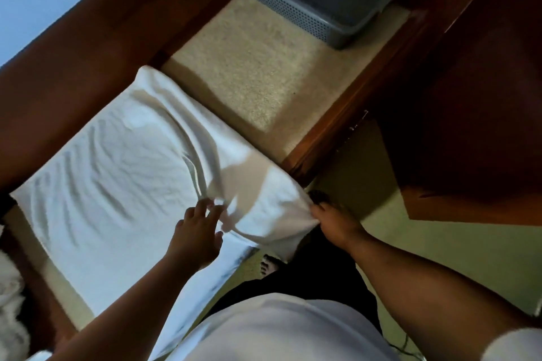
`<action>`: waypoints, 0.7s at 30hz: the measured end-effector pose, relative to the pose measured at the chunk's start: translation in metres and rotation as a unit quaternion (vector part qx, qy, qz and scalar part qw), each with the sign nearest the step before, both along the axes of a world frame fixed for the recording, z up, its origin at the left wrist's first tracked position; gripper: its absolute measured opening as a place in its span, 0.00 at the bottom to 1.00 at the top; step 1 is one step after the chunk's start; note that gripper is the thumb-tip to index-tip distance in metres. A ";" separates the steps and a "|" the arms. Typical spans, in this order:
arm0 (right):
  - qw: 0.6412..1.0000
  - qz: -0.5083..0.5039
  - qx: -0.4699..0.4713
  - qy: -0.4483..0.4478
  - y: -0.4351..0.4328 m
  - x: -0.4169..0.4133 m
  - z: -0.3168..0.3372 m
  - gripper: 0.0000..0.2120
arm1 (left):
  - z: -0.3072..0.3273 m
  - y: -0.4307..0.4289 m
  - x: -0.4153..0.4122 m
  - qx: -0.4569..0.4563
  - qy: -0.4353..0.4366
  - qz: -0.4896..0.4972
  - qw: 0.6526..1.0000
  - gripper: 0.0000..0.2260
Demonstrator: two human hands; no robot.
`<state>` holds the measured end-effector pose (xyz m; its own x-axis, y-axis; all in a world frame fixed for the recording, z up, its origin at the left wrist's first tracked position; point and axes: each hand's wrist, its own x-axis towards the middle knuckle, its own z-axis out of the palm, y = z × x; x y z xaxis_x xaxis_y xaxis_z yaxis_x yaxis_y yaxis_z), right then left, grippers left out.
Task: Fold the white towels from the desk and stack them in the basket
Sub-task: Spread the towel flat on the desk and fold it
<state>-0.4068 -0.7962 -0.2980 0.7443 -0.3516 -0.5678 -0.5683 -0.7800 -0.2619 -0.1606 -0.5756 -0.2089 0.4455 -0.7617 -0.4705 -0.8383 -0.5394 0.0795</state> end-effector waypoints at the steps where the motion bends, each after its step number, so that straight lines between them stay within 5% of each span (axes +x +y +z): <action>1: 0.999 -0.012 0.025 0.023 0.003 -0.005 0.001 0.18 | 0.000 0.001 0.000 0.003 -0.007 0.009 1.000 0.26; 5: 0.995 -0.027 0.059 0.071 0.008 -0.013 0.006 0.14 | 0.003 0.002 -0.004 0.012 -0.017 0.049 0.999 0.21; 12: 0.989 -0.102 -0.016 -0.106 0.012 0.020 0.025 0.05 | 0.008 0.009 -0.018 0.032 0.003 0.088 0.996 0.24; 21: 0.976 0.117 0.005 -0.182 -0.003 0.088 0.070 0.11 | 0.006 0.013 -0.025 -0.022 0.063 0.220 0.973 0.15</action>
<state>-0.3192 -0.7991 -0.2281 0.9566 -0.1431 -0.2539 -0.2424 -0.8743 -0.4206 -0.1858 -0.5627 -0.2026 0.6742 -0.5306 -0.5138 -0.5091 -0.8378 0.1971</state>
